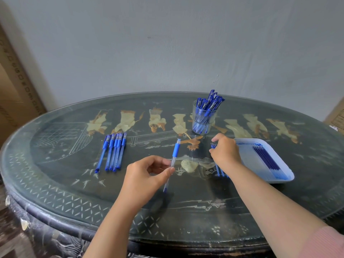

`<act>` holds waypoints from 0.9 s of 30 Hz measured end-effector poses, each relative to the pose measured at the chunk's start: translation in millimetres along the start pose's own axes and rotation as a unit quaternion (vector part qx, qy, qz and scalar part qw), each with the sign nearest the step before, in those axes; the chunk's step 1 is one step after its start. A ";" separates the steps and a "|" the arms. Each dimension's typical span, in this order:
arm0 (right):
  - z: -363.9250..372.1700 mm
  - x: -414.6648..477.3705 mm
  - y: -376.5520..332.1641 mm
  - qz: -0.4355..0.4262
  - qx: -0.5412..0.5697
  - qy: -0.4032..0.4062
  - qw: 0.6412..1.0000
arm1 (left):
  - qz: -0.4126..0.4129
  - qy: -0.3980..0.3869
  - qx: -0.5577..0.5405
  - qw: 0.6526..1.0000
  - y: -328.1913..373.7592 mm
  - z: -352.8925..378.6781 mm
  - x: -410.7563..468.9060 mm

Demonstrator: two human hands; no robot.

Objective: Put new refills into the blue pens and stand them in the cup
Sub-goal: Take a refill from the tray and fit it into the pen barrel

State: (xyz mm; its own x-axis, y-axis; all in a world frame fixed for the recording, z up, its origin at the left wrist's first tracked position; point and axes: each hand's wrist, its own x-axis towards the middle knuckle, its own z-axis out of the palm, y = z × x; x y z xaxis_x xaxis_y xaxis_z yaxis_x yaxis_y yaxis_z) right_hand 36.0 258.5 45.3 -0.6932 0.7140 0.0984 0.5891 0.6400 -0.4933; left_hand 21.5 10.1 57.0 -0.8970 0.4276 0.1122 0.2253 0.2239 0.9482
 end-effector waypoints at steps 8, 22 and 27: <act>-0.5 0.6 1.5 -0.003 0.005 -0.006 1.000 | -0.002 -0.003 -0.004 1.000 -0.8 -0.6 0.0; -0.1 0.5 5.6 -0.020 0.017 -0.003 1.000 | -0.002 -0.004 -0.006 1.000 -1.0 -0.9 0.2; -1.0 -1.5 3.3 -0.031 0.021 0.000 0.999 | -0.002 -0.002 -0.004 1.000 -0.8 -1.2 -0.1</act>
State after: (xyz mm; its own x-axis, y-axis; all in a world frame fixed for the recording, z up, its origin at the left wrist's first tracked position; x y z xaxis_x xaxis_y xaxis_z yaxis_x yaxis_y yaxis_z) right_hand 39.4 259.8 44.4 -0.7277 0.6737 0.1292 0.5278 0.6702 -0.5218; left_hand 21.0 8.9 56.6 -0.8963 0.4305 0.1061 0.2176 0.2186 0.9512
